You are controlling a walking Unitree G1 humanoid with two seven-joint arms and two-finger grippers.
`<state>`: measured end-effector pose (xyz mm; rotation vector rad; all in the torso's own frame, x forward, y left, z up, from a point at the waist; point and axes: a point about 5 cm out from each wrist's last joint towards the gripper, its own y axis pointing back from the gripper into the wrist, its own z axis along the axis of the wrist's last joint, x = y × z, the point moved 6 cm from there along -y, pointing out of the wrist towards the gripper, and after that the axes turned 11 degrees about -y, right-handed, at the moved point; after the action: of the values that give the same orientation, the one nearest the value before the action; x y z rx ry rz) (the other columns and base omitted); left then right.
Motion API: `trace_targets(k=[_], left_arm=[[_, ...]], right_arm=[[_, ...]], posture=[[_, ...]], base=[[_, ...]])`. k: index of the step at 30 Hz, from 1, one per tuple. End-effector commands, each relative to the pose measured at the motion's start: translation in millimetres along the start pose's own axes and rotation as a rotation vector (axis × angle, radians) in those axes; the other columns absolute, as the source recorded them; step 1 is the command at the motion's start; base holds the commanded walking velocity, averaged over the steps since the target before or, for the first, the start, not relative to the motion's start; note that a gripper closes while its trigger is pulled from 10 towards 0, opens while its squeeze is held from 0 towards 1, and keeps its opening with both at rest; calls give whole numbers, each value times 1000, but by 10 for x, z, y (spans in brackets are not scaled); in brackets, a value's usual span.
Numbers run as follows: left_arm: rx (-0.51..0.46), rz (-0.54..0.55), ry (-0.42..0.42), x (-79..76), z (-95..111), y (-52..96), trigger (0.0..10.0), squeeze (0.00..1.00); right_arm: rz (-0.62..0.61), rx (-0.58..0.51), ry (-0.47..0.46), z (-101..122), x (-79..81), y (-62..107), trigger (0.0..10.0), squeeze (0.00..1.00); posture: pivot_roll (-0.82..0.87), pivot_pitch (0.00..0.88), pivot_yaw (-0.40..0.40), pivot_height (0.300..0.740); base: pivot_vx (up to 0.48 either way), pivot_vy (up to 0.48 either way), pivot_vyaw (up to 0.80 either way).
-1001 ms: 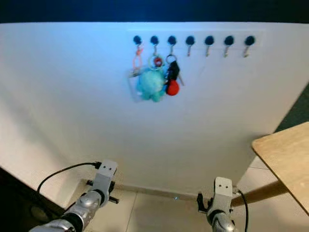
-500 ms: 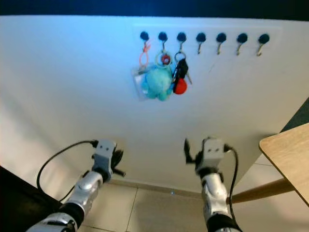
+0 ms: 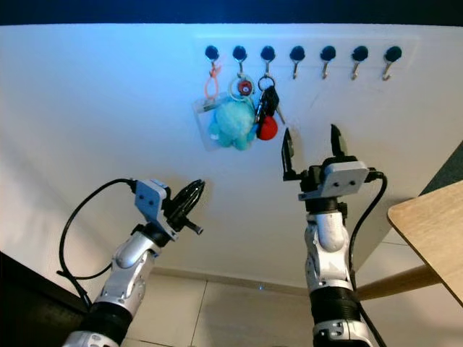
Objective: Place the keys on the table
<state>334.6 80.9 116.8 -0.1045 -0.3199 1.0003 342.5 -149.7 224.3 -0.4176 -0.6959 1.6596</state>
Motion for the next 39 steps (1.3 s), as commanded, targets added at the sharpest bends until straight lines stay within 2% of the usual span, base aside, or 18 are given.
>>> trace_targets(k=[1,8,10,11,12,13,16,17,19,20,30,31,33,34,35,37,38,39], left_arm=[[-5,-6,24,-42,18,-1,10000,0],[-35,-35,7,-107,153,-49,10000,0],[-37,-17,7,-67,175,-70,10000,0],[-38,-8,8,-47,189,-78,10000,0],[-38,-4,9,-36,196,-82,10000,0],[-42,1,8,-21,211,-93,10000,0],[-49,11,10,9,259,-119,10000,0],[-59,19,14,31,300,-148,10000,0],[-64,22,13,38,315,-160,10000,0],[-64,23,13,39,324,-167,10000,0],[-69,30,23,33,370,-206,10000,0],[-69,30,23,32,374,-209,10000,0],[-70,33,29,38,383,-214,10000,0],[-71,38,33,48,390,-217,10000,0],[-71,38,33,48,390,-217,10000,0],[-72,44,37,62,404,-224,10000,0],[-72,44,37,62,404,-224,10000,0],[-72,45,37,64,411,-228,10000,0]], right_arm=[[4,1,-4,15,31,-13,10000,0],[33,-12,-77,98,159,-83,10000,0],[42,-9,-102,106,190,-110,10000,235],[47,-3,-110,103,205,-120,10000,831],[49,1,-114,101,214,-127,10000,831],[60,11,-122,89,238,-138,10000,1000],[97,50,-122,38,321,-166,10000,1000],[128,100,-112,-43,393,-188,10000,114],[136,120,-102,-81,414,-199,10000,114],[140,133,-97,-103,426,-207,10000,0],[118,159,-79,-152,419,-410,10000,0],[106,161,-75,-156,401,-431,8941,0],[84,162,-74,-156,371,-462,8588,0],[74,157,-75,-147,355,-482,6706,0],[74,157,-75,-147,355,-482,6706,0],[66,153,-73,-139,341,-514,2706,0],[66,153,-73,-139,341,-514,2706,0],[66,156,-72,-145,343,-526,78,0]], posture=[[-11,10,53,740],[-7,17,56,740],[-8,17,56,740],[-8,18,58,740],[-8,18,58,740],[-7,19,59,740],[-7,19,59,740],[-7,17,60,740],[-7,17,60,740],[-7,15,61,740],[-8,2,60,740],[-9,2,61,740],[-8,4,61,740],[-7,4,63,740],[-7,4,63,740],[-7,6,63,740],[-7,6,63,740],[-6,10,63,740]], base=[[0,0,0],[0,0,0],[0,0,0],[0,0,0],[0,0,0],[0,0,0],[0,0,0],[0,0,0],[0,0,0],[0,0,0],[0,0,0],[0,0,0],[0,0,0],[0,0,0],[0,0,0],[0,0,0],[0,0,0],[0,0,0]])
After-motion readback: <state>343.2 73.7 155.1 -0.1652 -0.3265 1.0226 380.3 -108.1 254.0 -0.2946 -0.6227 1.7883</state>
